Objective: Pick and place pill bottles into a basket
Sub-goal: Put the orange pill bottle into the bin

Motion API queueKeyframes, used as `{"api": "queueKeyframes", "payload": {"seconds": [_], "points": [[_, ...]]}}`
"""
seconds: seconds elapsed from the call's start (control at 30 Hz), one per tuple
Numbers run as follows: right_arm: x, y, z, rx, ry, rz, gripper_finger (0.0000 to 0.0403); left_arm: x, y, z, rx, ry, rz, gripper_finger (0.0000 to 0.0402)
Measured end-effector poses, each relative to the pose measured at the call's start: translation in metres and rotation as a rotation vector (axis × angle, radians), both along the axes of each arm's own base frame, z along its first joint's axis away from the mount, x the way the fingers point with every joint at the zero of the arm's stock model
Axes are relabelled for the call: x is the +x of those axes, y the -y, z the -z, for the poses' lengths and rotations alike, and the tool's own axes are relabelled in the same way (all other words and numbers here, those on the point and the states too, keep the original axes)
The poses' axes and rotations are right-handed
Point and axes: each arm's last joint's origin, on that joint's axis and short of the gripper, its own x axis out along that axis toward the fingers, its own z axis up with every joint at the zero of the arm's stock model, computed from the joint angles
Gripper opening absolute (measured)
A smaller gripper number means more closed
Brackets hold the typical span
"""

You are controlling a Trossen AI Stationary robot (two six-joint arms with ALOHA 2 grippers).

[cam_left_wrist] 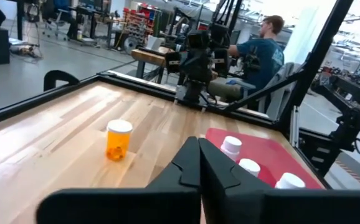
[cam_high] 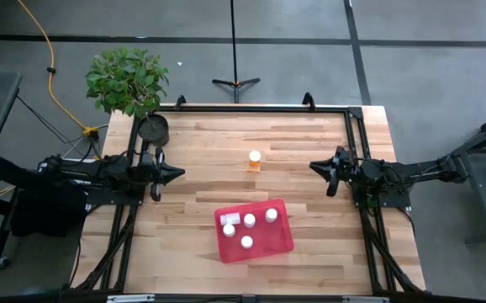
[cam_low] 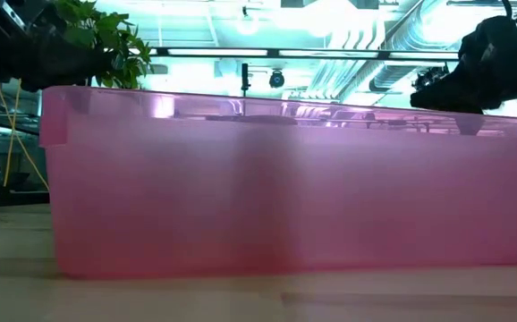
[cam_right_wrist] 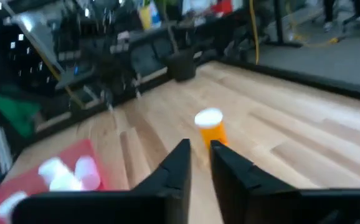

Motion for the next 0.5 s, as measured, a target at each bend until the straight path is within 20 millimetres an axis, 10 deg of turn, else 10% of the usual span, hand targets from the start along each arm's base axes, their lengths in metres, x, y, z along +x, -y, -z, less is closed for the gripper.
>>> {"api": "queueKeyframes", "payload": {"seconds": [0.5], "points": [[0.000,0.004,-0.062,-0.120,0.104,0.153,0.0238,0.000,0.000,0.002,-0.022,-0.021,0.000,0.0021]]}}
